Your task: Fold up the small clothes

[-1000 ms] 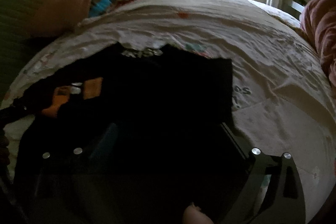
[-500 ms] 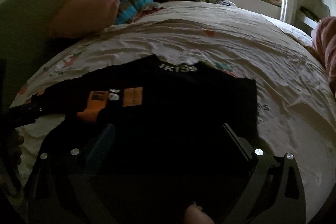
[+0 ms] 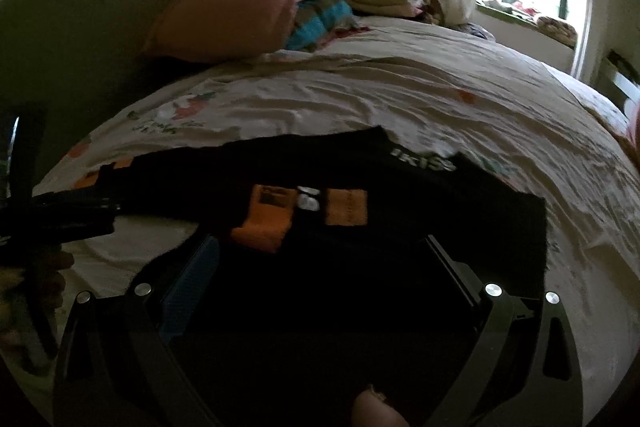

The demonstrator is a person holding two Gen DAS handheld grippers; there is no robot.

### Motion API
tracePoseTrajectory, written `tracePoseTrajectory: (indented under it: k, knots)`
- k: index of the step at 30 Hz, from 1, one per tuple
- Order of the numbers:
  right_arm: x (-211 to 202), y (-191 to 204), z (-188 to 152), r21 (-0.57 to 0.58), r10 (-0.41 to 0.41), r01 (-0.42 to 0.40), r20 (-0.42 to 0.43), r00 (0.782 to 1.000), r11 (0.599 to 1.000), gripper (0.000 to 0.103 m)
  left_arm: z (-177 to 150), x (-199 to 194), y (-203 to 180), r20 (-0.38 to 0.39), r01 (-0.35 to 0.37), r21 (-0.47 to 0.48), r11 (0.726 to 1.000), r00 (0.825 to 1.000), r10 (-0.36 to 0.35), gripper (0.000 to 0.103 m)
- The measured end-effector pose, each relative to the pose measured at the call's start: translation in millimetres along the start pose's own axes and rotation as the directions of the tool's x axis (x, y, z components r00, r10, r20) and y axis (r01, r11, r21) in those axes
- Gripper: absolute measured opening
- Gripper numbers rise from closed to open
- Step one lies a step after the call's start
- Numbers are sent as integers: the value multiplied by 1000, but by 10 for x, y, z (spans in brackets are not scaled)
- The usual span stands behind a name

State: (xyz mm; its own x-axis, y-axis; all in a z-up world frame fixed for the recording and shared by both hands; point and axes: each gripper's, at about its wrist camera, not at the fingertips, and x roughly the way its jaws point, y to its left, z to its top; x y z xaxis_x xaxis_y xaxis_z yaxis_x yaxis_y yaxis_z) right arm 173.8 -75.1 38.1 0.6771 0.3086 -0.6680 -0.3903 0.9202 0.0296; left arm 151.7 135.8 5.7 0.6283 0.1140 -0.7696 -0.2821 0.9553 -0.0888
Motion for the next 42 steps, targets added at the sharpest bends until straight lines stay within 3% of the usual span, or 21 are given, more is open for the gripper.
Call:
tracePoseTrajectory:
  k: [7,24,32,36,42]
  knots:
    - [83,410,107,-68,45,-45,0,999,997,98,4,-24,166,34,-58,3,998,998,58,93]
    - [364,1210,194,-192,114,-118,-35,993,974,98,6,77,827,15,-145,-139,979,989,149,93]
    - [483,1369,206,-207,132,-141,-58,990,968,98,-7,157,1104,-19,-175,-211,962,984,175,93]
    - [525,1395,203,-199,140,-149,-61,988,969,98,-51,285,1294,-77,-202,-270,941,979,188,93]
    - [565,1407,171,-191,150,-161,-70,986,968,98,-74,425,1477,-99,-187,-348,919,982,163,93]
